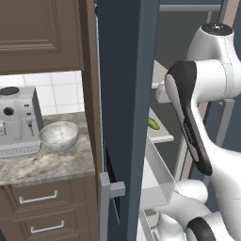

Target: Take the mango, corn, and mango from the freezer and place them in the bowl on the counter.

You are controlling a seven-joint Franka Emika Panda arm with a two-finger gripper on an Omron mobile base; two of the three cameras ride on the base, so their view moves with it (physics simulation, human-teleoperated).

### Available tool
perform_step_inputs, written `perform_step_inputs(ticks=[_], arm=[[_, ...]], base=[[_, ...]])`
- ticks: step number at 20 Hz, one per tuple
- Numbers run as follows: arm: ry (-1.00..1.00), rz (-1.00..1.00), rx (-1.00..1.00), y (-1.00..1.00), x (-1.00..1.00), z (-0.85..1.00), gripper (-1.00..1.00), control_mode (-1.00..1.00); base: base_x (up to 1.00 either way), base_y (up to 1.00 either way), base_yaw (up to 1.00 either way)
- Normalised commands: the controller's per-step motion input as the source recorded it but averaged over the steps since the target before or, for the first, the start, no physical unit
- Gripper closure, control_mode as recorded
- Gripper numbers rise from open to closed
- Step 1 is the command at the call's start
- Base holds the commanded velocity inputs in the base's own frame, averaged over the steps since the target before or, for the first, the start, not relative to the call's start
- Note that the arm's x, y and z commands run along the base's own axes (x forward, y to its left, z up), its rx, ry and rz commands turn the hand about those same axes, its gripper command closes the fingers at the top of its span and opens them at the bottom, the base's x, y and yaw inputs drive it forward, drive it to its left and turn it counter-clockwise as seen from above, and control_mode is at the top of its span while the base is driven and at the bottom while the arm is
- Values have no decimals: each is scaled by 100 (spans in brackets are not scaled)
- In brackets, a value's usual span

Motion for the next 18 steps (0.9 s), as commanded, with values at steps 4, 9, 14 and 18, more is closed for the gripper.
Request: perform_step_inputs(ticks=[4, 9, 14, 18], arm=[[0, 0, 1, -15, -45, -44, 100, -100], [0, 0, 1, -8, -33, -27, 100, -100], [0, 0, 0, -3, -18, -10, 100, -100], [0, 0, 2, -1, -8, -10, 100, -100]], base=[[0, 0, 0], [0, 0, 0], [0, 0, 0], [0, 0, 0]])
